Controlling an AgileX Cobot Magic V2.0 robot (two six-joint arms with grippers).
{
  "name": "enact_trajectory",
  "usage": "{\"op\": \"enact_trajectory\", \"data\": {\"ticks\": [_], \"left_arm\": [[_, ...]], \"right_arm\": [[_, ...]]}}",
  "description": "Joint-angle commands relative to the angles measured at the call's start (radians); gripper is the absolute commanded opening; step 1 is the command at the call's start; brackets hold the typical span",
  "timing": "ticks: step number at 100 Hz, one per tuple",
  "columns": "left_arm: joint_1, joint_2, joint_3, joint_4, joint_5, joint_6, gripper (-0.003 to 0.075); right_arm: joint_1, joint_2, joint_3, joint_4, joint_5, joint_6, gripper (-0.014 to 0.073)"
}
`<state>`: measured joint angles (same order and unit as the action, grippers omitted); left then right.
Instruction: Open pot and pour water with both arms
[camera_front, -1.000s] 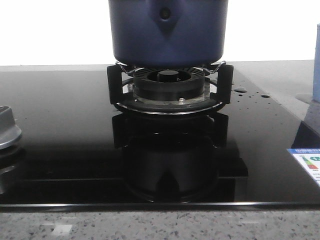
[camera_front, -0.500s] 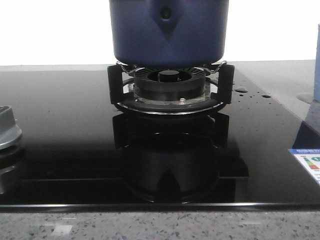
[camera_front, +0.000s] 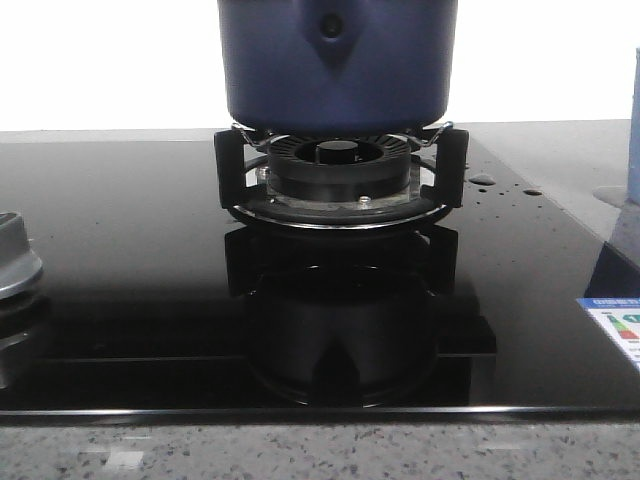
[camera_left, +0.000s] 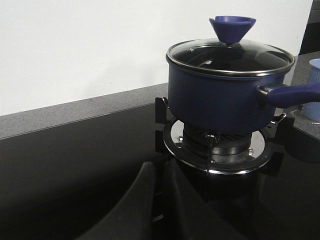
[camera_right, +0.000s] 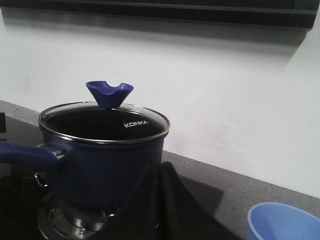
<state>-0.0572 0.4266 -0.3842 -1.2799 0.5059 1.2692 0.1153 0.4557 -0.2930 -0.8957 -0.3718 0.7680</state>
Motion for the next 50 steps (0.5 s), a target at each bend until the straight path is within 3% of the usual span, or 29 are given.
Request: {"op": "enact_trajectory", "data": {"ticks": [1, 25, 32, 37, 50], "left_arm": [[-0.001, 0.006, -0.026, -0.047, -0.013, -0.01, -0.0013], [-0.001, 0.003, -0.014, -0.053, -0.148, 0.02, -0.0013], [-0.001, -0.012, -0.012, 0.024, -0.194, 0.005, -0.0013], [-0.001, -0.028, -0.01, 0.2, -0.206, -0.09, -0.0013], [-0.001, -0.085, 0.01, 0.732, -0.234, -0.621, -0.0013]], "right_arm": [[-0.002, -0.001, -0.027, 0.011, -0.053, -0.005, -0.0065], [-0.002, -0.001, -0.027, 0.011, -0.051, -0.005, -0.0065], [-0.002, -0.001, -0.027, 0.011, -0.051, -0.005, -0.0065], [-0.002, -0.001, -0.027, 0.011, -0.051, -0.005, -0.0065], [-0.002, -0.001, -0.027, 0.011, -0.051, -0.005, -0.0065]]}}
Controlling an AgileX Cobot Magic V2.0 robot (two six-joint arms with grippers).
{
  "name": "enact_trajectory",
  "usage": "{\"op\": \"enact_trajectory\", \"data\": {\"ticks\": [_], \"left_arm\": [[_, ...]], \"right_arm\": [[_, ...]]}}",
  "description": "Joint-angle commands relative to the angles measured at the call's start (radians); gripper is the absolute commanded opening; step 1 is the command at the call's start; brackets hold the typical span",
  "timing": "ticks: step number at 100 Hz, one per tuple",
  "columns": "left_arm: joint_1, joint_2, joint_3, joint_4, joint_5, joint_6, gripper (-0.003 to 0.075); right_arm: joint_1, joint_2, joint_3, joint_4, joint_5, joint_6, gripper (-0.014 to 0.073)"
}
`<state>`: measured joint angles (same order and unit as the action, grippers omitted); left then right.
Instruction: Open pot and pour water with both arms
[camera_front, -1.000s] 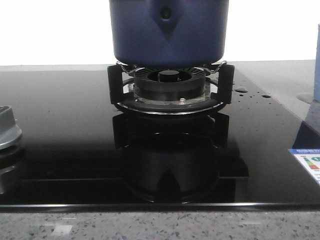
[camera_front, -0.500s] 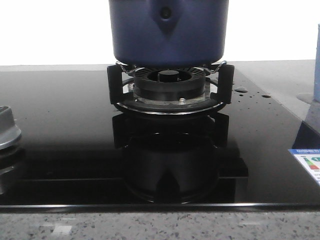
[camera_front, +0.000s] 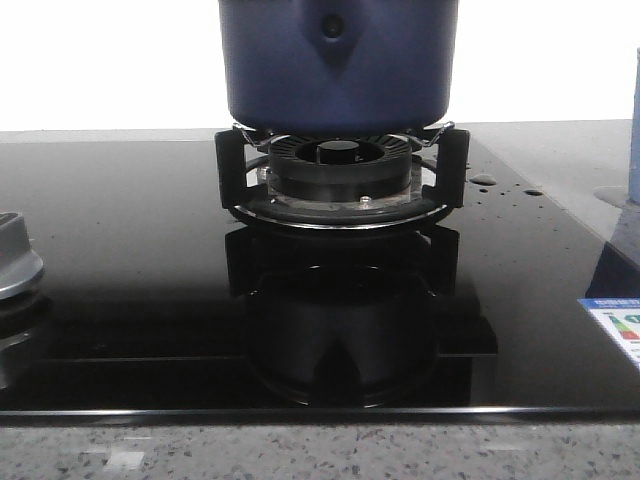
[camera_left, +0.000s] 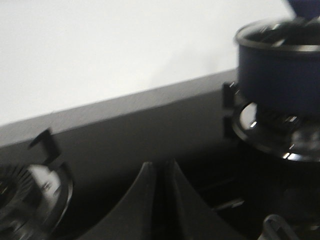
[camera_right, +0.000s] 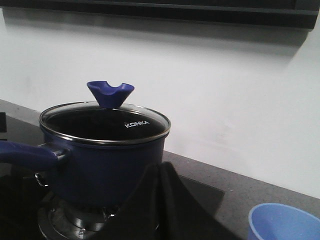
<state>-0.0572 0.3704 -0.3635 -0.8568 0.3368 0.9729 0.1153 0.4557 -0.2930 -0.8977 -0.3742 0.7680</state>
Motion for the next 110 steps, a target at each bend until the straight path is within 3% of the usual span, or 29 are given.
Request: {"op": "enact_trajectory", "data": {"ticks": [1, 8, 18, 44, 52, 77, 110], "left_arm": [[-0.001, -0.034, -0.003, 0.357, -0.067, -0.348, -0.0013], [-0.001, -0.082, 0.048, 0.538, -0.108, -0.538, -0.0013], [-0.001, -0.17, 0.151, 0.684, -0.198, -0.724, -0.0013], [-0.001, -0.393, 0.374, 0.867, -0.25, -1.015, -0.0013], [-0.001, -0.402, 0.411, 0.872, -0.252, -1.03, -0.0013], [-0.001, -0.402, 0.411, 0.88, -0.055, -1.03, -0.0013], [-0.001, -0.402, 0.411, 0.88, -0.056, -1.03, -0.0013]], "right_arm": [[-0.002, -0.001, -0.027, 0.013, -0.048, -0.005, -0.0065], [-0.002, -0.001, -0.027, 0.013, -0.048, -0.005, -0.0065], [-0.002, -0.001, -0.027, 0.013, -0.048, -0.005, -0.0065], [-0.002, -0.001, -0.027, 0.013, -0.048, -0.005, -0.0065], [-0.002, -0.001, -0.027, 0.013, -0.048, -0.005, -0.0065], [-0.002, -0.001, -0.027, 0.013, -0.048, -0.005, -0.0065], [-0.002, -0.001, -0.027, 0.013, -0.048, -0.005, -0.0065]]}}
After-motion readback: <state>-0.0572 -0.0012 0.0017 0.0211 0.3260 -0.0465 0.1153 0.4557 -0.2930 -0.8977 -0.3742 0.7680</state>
